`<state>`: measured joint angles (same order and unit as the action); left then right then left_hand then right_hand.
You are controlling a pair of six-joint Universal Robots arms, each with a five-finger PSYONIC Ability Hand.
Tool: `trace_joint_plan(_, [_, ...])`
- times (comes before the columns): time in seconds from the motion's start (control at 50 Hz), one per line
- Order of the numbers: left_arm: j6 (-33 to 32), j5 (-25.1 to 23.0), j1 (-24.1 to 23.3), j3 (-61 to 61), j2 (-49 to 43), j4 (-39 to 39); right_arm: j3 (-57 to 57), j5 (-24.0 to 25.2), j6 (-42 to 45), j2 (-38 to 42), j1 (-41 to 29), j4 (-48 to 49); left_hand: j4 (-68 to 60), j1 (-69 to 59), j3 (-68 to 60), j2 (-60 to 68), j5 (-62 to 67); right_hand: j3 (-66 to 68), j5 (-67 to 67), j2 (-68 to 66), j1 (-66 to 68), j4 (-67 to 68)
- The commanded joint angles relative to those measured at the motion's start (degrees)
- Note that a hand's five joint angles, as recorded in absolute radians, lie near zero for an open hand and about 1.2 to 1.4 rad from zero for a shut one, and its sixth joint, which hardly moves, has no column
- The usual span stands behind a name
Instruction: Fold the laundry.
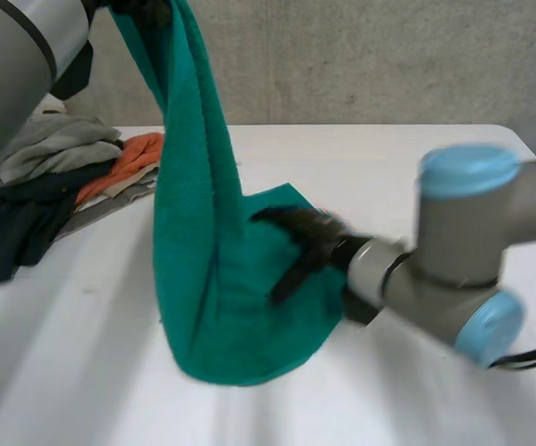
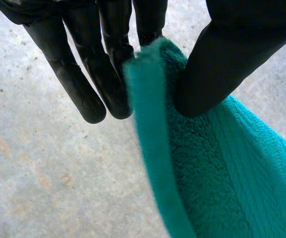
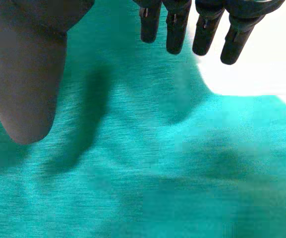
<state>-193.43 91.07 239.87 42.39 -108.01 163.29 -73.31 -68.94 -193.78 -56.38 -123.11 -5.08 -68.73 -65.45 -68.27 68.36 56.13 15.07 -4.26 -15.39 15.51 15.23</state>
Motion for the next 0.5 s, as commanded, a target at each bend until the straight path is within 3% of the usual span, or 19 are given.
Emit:
trace_joint_plan(0.02, [-5.55, -0.99, -0.10, 4.36, 6.05, -1.92, 9.13, 3.29, 17.89, -1.81, 13.77, -13.81, -11.27, -14.55, -11.73, 11.64, 13.87, -5.07, 4.26, 5.39, -5.51, -5.23])
trace_joint_plan(0.18, [-10.21, -5.11, -3.00, 15.16, 16.59, -2.19, 25.92, 3.99, 25.28, 6.79, 13.95, -13.82, -11.27, -14.55, -11.73, 11.64, 13.87, -5.07, 4.26, 5.39, -5.51, -5.23])
trace_joint_plan(0.38, [-12.23, -7.05, -7.75, 23.87, 26.44, 0.01, 42.10, 5.84, 31.79, 24.64, 6.22, -12.67, -11.27, -14.55, -11.73, 11.64, 13.87, -5.07, 4.26, 5.39, -5.51, -5.23])
trace_joint_plan(0.5, [-12.58, -6.70, -8.46, 27.74, 30.31, 0.45, 47.20, 2.60, 31.09, 30.97, 2.88, -10.83, -11.27, -14.55, -11.73, 11.64, 13.87, -5.07, 4.26, 5.39, -5.51, -5.23])
